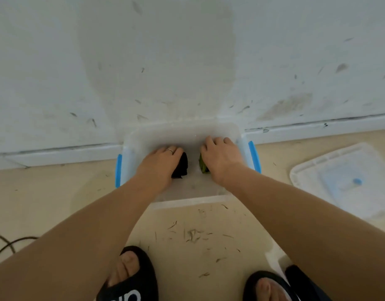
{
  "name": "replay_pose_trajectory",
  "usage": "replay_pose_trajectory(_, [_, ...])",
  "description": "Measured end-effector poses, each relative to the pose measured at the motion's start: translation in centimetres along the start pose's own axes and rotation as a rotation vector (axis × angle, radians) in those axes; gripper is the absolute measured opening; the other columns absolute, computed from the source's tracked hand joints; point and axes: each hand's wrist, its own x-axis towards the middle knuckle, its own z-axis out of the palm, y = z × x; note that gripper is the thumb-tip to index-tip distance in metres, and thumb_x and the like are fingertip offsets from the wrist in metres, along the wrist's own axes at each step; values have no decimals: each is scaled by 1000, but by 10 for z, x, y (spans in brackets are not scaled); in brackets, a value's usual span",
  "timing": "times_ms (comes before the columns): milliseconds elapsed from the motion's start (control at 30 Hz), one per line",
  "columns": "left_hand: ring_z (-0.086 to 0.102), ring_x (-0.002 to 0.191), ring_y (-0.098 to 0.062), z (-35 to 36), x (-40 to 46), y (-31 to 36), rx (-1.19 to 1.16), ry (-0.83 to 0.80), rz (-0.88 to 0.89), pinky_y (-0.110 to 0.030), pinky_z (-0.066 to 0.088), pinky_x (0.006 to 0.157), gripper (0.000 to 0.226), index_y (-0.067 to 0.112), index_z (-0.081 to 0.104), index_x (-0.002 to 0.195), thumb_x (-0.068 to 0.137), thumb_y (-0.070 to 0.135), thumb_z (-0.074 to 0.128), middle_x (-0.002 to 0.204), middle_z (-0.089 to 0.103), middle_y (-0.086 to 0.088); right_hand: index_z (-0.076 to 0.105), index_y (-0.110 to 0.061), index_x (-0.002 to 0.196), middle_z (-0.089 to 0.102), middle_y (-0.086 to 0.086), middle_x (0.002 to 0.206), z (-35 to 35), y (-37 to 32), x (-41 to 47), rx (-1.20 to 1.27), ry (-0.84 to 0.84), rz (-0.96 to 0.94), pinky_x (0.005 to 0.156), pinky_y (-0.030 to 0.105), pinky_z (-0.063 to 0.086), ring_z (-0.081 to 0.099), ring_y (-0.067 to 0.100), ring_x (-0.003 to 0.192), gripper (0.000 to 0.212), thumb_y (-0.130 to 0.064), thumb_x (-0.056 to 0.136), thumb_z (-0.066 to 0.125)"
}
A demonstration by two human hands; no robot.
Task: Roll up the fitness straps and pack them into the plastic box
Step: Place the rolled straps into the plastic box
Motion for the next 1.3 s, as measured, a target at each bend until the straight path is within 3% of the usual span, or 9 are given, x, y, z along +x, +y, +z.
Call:
replay_pose_trajectory(100, [51, 126, -27, -3, 4, 1, 117, 46, 23, -33, 41, 102, 71, 17, 42, 143, 81, 21, 76, 140, 50, -4, 45, -7, 139, 50, 14, 136, 2, -3, 4, -73, 55, -29, 106, 38, 35, 48, 32, 126, 47, -18, 96, 59])
replay_pose_trajectory(400, [52, 116, -27, -2, -1, 5, 297, 81, -118, -32, 46, 89, 69, 15, 43, 132, 74, 19, 80, 134, 45, -11, 50, -8, 136, 49, 12, 129, 7, -4, 3, -169, 146, -46, 95, 35, 38, 46, 30, 120, 37, -18, 100, 52])
replay_pose_trajectory(567, [56, 104, -31, -21, -2, 10, 316, 57, -88, -36, 43, 79, 61, 12, 49, 125, 75, 31, 80, 119, 56, -14, 54, -11, 135, 49, 11, 136, -12, 8, -7, 54, 215, -69, 98, 35, 39, 48, 30, 126, 41, -15, 95, 61])
replay_pose_trajectory(767, [59, 89, -39, -83, -16, 84, 68, 262, 91, -42, 45, 67, 45, 4, 55, 120, 87, 32, 70, 104, 57, -20, 63, -8, 121, 62, 11, 117, -10, 92, -80, 676, 558, 420, 83, 41, 47, 59, 31, 106, 29, -12, 92, 59])
replay_pose_trajectory(833, [60, 88, -37, -91, -27, 129, -47, 349, 268, -44, 51, 68, 44, 4, 57, 123, 89, 30, 66, 104, 59, -18, 62, -10, 123, 63, 8, 118, 15, 120, -120, 791, 515, 644, 83, 39, 47, 59, 28, 108, 30, -11, 94, 56])
replay_pose_trajectory(933, [59, 102, -28, -77, -47, 202, -155, 183, 494, -39, 49, 75, 45, 13, 52, 132, 96, 40, 56, 118, 57, -6, 59, -13, 132, 62, 9, 125, 63, 137, -182, 838, 188, 829, 86, 36, 46, 58, 29, 115, 41, -6, 92, 53])
replay_pose_trajectory(1033, [55, 112, -24, -44, -67, 260, -208, -91, 498, -38, 49, 82, 51, 17, 47, 131, 95, 52, 56, 122, 53, -2, 52, -15, 142, 58, 12, 132, 106, 126, -243, 751, -91, 882, 96, 39, 45, 54, 33, 120, 53, -5, 90, 53])
replay_pose_trajectory(1167, [56, 111, -23, -8, -85, 313, -343, -413, 365, -40, 54, 88, 68, 19, 42, 133, 86, 63, 65, 125, 53, -3, 41, -19, 148, 49, 11, 139, 153, 102, -316, 616, -121, 1037, 111, 44, 32, 43, 34, 130, 61, -19, 88, 55])
replay_pose_trajectory(1300, [58, 106, -24, 7, -80, 337, -374, -435, 238, -42, 56, 88, 73, 18, 39, 130, 80, 59, 74, 120, 54, -4, 26, -17, 156, 37, 20, 148, 191, 70, -381, 534, -100, 1253, 119, 52, 25, 32, 40, 141, 77, -33, 89, 59])
